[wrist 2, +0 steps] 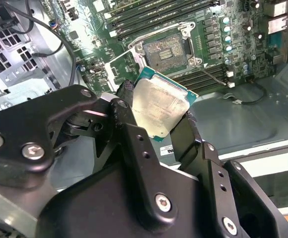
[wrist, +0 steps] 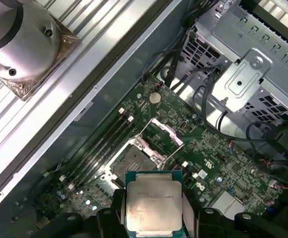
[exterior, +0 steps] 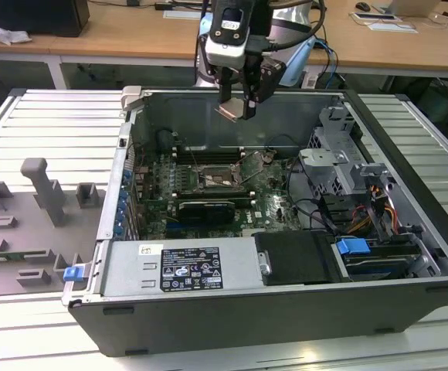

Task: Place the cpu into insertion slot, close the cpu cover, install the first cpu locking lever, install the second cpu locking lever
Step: 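Place the cpu into insertion slot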

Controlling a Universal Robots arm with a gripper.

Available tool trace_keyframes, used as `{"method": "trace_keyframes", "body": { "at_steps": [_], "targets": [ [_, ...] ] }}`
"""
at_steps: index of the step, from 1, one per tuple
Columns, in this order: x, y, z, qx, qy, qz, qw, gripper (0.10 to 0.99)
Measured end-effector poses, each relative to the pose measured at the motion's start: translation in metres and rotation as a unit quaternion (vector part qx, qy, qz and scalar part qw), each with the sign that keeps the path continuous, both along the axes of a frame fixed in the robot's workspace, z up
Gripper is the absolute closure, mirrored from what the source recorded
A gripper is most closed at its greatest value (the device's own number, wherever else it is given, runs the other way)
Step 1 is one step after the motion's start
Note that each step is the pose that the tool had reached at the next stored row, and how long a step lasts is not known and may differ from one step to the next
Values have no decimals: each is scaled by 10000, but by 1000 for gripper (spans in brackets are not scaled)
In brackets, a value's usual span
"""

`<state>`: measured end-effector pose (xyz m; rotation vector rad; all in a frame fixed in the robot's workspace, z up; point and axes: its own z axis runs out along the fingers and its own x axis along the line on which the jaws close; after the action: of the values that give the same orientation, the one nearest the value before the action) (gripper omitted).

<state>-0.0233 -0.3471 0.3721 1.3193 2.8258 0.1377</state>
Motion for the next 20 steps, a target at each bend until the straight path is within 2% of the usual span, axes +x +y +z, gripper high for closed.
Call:
{"method": "trace_keyframes", "body": {
  "at_steps": [10,20],
  "targets": [
    [0,0,-3,0,0,-256,9997,545],
    [0,0,-9,0,0,-593,9982,545]
  ]
}}
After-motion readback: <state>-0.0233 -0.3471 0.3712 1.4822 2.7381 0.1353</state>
